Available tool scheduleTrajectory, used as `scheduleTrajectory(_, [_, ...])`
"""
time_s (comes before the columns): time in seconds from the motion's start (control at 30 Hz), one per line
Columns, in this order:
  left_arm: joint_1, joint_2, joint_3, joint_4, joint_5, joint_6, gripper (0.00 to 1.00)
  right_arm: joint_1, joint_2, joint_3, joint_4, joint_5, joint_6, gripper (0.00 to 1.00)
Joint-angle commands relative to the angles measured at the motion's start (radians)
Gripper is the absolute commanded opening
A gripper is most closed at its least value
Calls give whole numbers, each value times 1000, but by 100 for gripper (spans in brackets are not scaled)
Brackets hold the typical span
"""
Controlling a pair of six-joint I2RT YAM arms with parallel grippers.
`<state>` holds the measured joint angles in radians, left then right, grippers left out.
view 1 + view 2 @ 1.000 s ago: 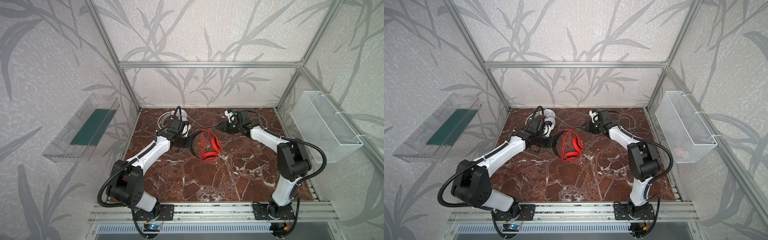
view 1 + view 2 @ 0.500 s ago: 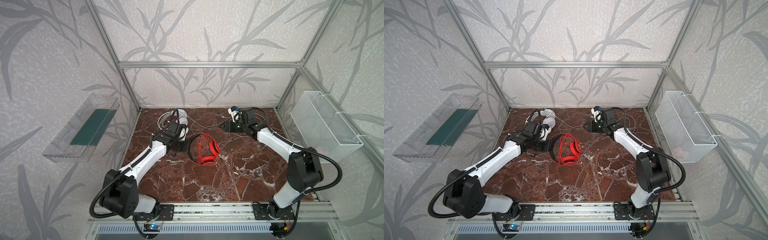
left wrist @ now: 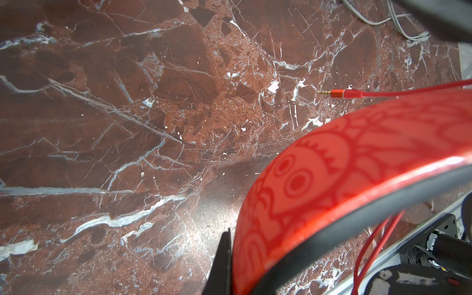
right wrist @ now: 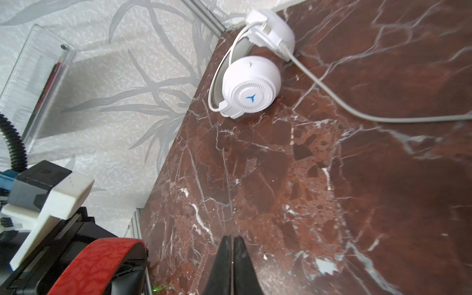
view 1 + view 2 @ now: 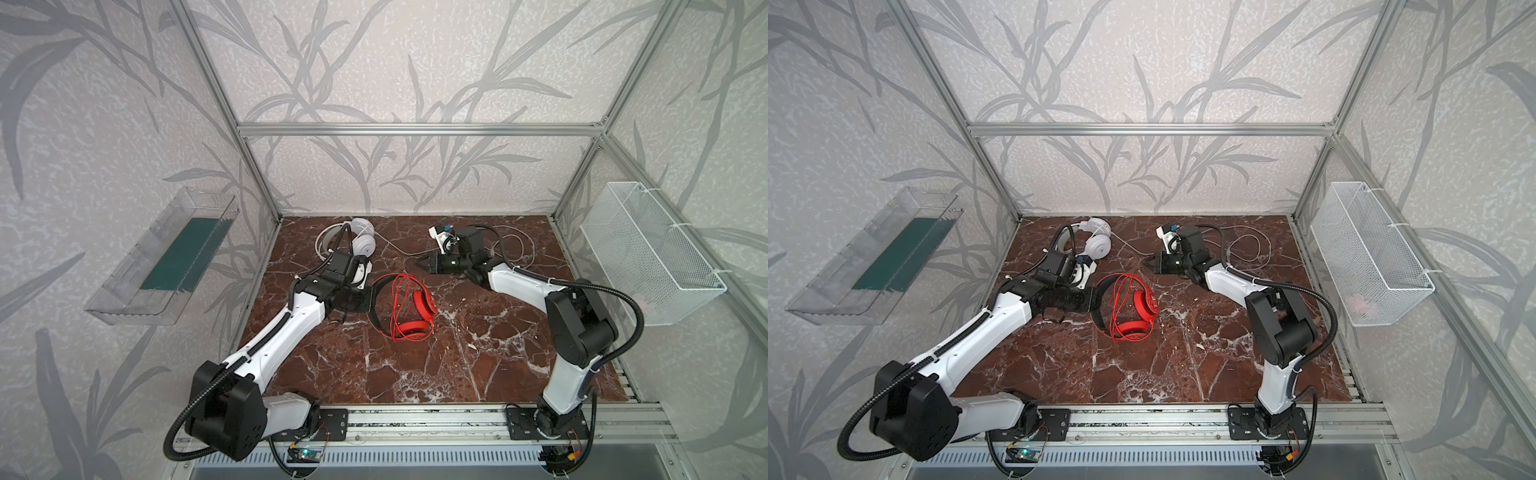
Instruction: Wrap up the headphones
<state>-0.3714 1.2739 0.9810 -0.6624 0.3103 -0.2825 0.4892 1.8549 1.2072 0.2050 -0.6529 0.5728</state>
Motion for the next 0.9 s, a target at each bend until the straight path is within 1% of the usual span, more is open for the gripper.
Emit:
scheduleTrajectory(0.0, [-1, -54, -16, 41, 3, -51, 0, 16, 10, 1, 91, -50, 58, 4])
scheduleTrajectory(0.2, [-1, -91, -51, 110, -12, -124, 0, 53, -16, -73, 125, -81, 58, 2])
scheduleTrajectory(0.23, [-1, -91, -53, 107, -16, -126, 0, 58, -18, -79, 123, -88, 58, 2])
scheduleTrajectory(0.27, [-1, -90, -52, 98, -23, -128, 0, 58, -20, -87, 121, -92, 89, 2])
scheduleTrajectory(0.37, [0, -81, -40, 47, -43, -120, 0, 58, -36, -117, 106, -93, 85, 2])
scheduleTrajectory(0.5, [9, -89, -38, -9, -54, -132, 0, 55, -89, -151, 2, -38, -7, 2])
scheduleTrajectory(0.67, [15, -133, -65, -25, -56, -150, 0, 42, -143, -160, -151, 2, -116, 3])
scheduleTrajectory(0.8, [18, -162, -75, -62, -78, -154, 0, 30, -222, -176, -272, 96, -182, 7])
scheduleTrajectory(0.87, [20, -167, -74, -89, -89, -156, 0, 21, -261, -194, -301, 163, -188, 14])
